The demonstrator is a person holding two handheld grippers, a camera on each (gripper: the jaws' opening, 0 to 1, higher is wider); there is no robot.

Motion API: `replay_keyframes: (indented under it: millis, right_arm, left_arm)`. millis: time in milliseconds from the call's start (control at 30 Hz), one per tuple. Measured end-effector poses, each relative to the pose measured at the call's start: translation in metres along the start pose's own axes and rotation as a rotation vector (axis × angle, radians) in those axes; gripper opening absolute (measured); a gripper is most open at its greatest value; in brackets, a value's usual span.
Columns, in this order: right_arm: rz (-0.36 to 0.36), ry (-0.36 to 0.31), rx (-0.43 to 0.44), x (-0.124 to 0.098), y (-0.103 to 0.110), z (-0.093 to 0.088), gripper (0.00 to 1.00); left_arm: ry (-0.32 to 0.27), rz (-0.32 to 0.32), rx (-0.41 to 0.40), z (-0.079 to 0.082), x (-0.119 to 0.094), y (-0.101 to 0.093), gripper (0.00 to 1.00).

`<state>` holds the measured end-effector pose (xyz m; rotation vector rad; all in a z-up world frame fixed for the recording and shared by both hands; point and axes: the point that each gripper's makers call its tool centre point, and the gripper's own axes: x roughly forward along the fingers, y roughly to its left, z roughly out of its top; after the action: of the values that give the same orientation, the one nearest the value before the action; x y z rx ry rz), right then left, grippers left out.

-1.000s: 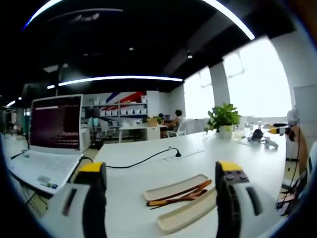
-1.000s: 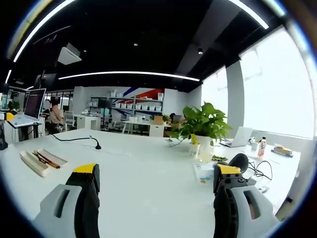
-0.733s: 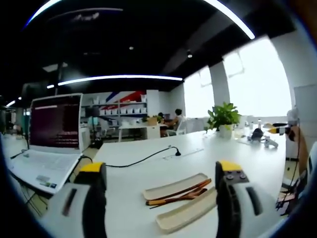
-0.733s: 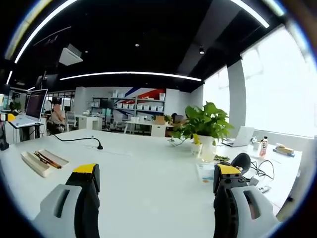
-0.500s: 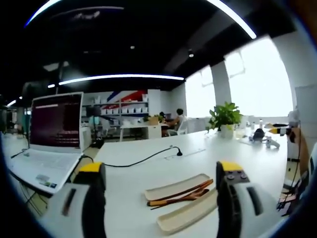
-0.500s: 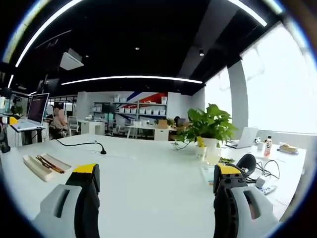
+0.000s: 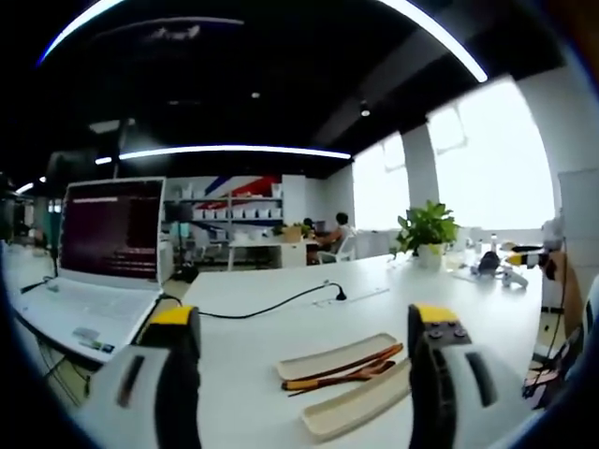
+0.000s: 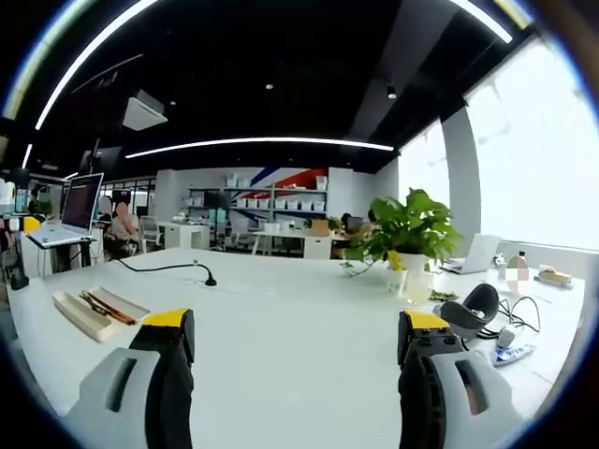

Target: Arrange the utensils inside the cutlery case until each visible utensil rests in its matching compartment.

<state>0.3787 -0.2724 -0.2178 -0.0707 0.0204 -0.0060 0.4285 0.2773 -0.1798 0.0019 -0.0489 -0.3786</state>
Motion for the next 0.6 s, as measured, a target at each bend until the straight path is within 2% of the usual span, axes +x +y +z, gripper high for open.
replay_keyframes:
  millis: [200,300,367,433,500,600]
  right_arm:
    - [0.029,0.025,-0.012,0.003,0.009,-0.004,0.95]
    - [0.044,-0.009,-0.013,0.002,0.014,0.006,0.96]
    - [0.092,-0.062,-0.049,0.004,0.027,0.018,1.0]
    - [0.155,-0.116,-0.068,0.004,0.045,0.027,0.99]
    - [0.196,-0.159,-0.021,0.007,0.059,0.037,0.99]
    - [0.244,-0.17,0.005,0.014,0.074,0.045,0.96]
  left_arm:
    - [0.002,-0.012,0.004,0.0,0.0,-0.002,0.97]
    - [0.006,-0.002,-0.001,-0.001,0.0,0.002,0.97]
    - [0.011,0.006,-0.01,-0.004,0.001,0.005,0.96]
    - [0.021,0.002,-0.027,-0.008,0.0,0.005,0.96]
    - [0.021,-0.007,-0.042,-0.008,0.0,0.004,0.95]
    - [0.0,-0.017,-0.066,-0.005,-0.001,0.002,0.93]
